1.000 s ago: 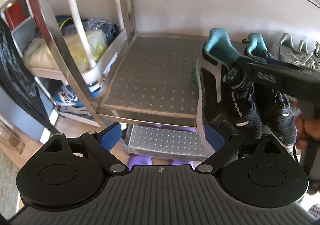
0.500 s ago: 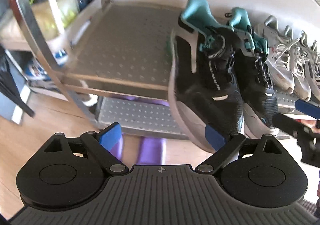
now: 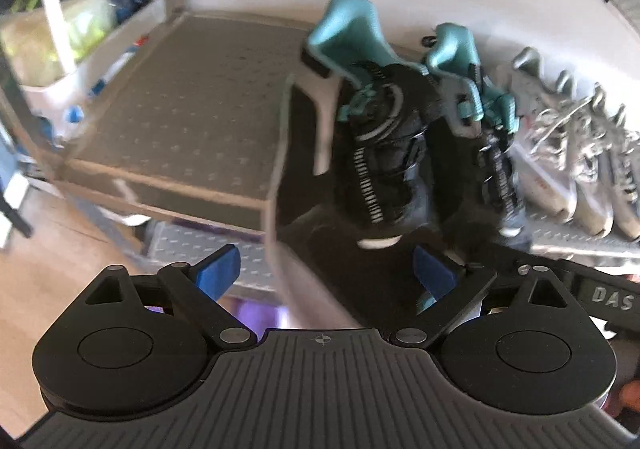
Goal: Organize scattered shoes
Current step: 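Open the right gripper and release the black-teal pair on the shelf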
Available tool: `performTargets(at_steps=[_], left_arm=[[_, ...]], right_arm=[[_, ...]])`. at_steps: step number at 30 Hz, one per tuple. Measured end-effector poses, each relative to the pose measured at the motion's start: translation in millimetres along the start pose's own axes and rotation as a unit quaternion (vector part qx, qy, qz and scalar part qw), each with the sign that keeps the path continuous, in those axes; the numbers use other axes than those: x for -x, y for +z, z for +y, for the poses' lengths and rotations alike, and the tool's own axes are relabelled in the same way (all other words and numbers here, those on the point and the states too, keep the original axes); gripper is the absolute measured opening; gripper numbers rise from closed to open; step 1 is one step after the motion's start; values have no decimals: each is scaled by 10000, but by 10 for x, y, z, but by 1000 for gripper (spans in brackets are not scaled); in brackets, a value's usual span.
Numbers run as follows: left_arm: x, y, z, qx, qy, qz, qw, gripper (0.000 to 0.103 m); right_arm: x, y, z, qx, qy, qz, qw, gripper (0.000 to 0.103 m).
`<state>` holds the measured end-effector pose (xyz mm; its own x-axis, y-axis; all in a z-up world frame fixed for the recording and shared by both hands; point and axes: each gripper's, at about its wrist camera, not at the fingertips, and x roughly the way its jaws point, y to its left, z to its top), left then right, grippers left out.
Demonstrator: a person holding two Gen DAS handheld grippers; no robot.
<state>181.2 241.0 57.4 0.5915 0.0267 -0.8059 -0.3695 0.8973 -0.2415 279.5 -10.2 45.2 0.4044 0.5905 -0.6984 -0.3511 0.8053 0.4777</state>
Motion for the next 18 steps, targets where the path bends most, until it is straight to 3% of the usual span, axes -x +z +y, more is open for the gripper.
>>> performTargets(at_steps=[4, 7, 10, 15, 18], left_arm=[[-158, 142, -117, -248, 60, 45, 9997, 98], [-275, 199, -193, -443, 287, 61, 9986, 97], [-293, 273, -216, -485, 281, 1, 9984, 96], [-374, 322, -247, -678, 99, -230, 9974, 96], [-246, 250, -286, -909, 327, -181, 9952, 96]], right_arm=[[65, 5, -1, -504, -39, -97, 9987, 82], [7, 33, 0, -635, -34, -103, 9979, 79], [-40, 75, 1, -843, -57, -210, 9962, 78], [-21, 138, 45, -802, -146, -485, 9955, 79], [-7, 156, 34, -856, -50, -310, 9958, 83]])
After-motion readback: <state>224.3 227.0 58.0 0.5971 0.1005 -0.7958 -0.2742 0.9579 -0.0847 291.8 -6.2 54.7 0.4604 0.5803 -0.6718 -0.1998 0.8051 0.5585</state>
